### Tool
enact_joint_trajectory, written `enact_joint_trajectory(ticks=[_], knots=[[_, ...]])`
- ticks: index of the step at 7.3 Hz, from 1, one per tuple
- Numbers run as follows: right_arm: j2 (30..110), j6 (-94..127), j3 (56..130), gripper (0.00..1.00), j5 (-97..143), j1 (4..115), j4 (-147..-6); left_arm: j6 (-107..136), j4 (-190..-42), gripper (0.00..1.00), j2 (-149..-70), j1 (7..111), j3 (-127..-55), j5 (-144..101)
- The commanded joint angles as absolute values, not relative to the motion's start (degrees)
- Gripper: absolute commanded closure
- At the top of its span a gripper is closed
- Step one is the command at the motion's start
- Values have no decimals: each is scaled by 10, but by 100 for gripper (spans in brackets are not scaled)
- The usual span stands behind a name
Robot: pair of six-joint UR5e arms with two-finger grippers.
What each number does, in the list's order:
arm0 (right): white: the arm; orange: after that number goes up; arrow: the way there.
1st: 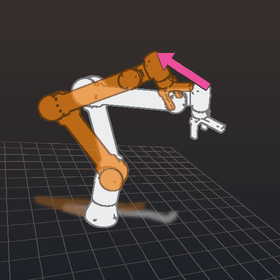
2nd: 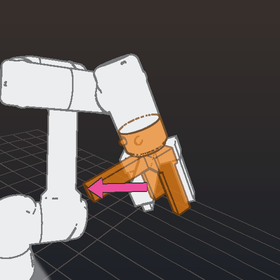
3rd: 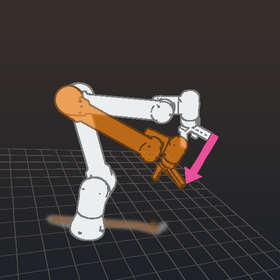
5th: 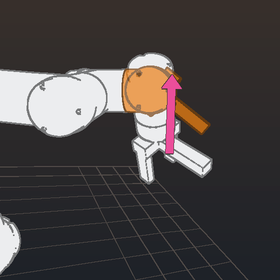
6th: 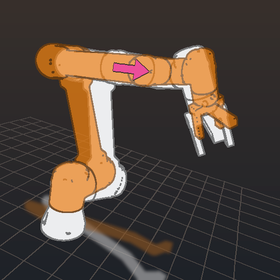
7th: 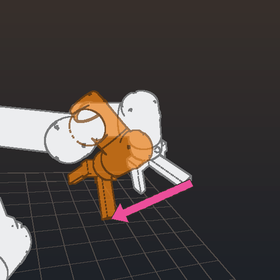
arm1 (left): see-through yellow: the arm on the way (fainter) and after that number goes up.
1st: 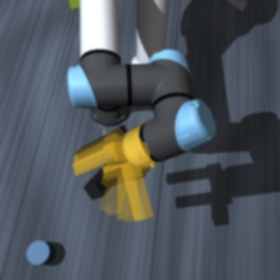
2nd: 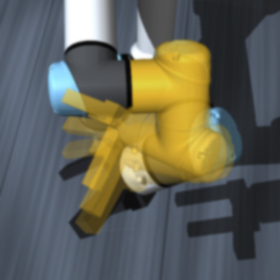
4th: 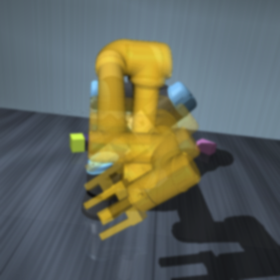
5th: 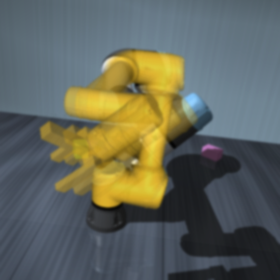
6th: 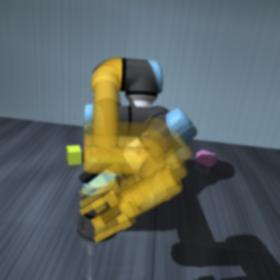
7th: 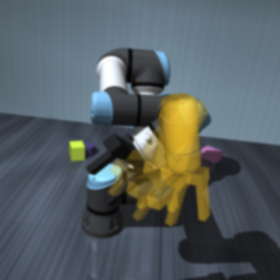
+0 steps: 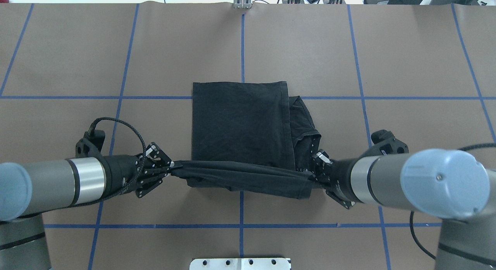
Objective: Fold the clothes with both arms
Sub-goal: 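Lift both near corners and fold them over toward the far edge, then release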
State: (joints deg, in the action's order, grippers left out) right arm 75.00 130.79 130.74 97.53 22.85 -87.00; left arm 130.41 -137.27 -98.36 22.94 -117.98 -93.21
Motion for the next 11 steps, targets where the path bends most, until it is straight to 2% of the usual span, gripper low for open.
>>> enact_joint_trajectory(ticks=[1,2,4,5,6,7,8,9,11], knots=[[650,1257,1171,100,1047,327,-868,1290,-1372,100,-1082,301,-1054,-952],[596,1243,1087,100,1075,364,-865,1287,-1375,100,-1114,323,-1003,-961],[545,1184,986,100,1109,406,-854,1238,-1377,100,-1130,339,-955,-959],[519,1171,910,100,1111,420,-793,1237,-1382,89,-1154,350,-910,-957],[485,1162,812,100,1117,442,-730,1227,-1383,73,-1211,381,-831,-958],[435,1131,706,1,1124,453,-677,1182,-1394,41,-1258,401,-757,-957],[393,1115,631,0,1121,464,-661,1161,-1416,0,-1279,432,-705,-958],[348,1094,582,0,1120,472,-656,1133,-1423,0,-1287,454,-689,-964],[348,1079,581,0,1133,489,-653,1122,-1424,0,-1287,457,-691,-965]])
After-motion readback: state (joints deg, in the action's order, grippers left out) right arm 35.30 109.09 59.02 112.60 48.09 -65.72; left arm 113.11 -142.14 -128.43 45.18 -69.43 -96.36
